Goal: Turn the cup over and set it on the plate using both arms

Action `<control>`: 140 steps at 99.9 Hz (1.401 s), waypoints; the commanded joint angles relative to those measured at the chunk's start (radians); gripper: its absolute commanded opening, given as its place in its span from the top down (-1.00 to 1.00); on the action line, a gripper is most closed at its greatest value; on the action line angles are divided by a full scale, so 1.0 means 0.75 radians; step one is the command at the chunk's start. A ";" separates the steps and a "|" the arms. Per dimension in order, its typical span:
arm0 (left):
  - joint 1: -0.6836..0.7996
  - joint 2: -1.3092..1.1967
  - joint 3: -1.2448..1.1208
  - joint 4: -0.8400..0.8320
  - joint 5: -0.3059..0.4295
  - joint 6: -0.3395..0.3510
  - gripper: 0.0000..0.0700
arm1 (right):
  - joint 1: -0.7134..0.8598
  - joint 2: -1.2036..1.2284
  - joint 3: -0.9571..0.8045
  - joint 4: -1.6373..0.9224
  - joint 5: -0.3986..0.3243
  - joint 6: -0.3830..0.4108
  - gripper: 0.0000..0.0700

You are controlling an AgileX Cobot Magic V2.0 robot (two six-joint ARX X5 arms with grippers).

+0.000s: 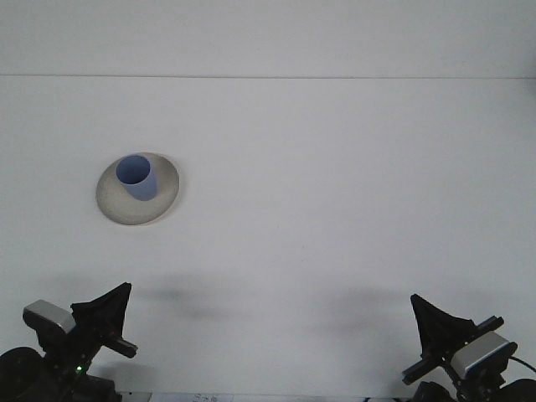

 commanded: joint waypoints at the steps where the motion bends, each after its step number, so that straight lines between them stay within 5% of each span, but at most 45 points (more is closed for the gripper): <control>1: -0.004 -0.001 0.011 0.013 0.003 -0.004 0.96 | 0.016 0.005 0.008 0.013 0.001 -0.004 0.98; 25: -0.002 -0.001 0.011 0.013 0.003 0.001 0.96 | 0.016 0.005 0.008 0.013 0.001 -0.004 0.98; 41: 0.038 -0.007 -0.025 0.076 -0.022 0.190 0.96 | 0.016 0.005 0.008 0.013 0.001 -0.004 0.98; 50: 0.075 -0.011 -0.125 0.216 -0.135 0.286 0.96 | 0.016 0.005 0.008 0.013 0.001 -0.004 0.98; 65: 0.110 -0.021 -0.340 0.422 -0.423 0.287 0.96 | 0.016 0.005 0.008 0.013 0.001 -0.004 0.98; 79: 0.138 -0.068 -0.523 0.577 -0.569 0.288 0.96 | 0.016 0.005 0.008 0.013 0.001 -0.004 0.98; 140: 0.204 -0.143 -0.831 0.899 -0.568 0.269 0.96 | 0.016 0.005 0.008 0.013 0.001 -0.004 0.98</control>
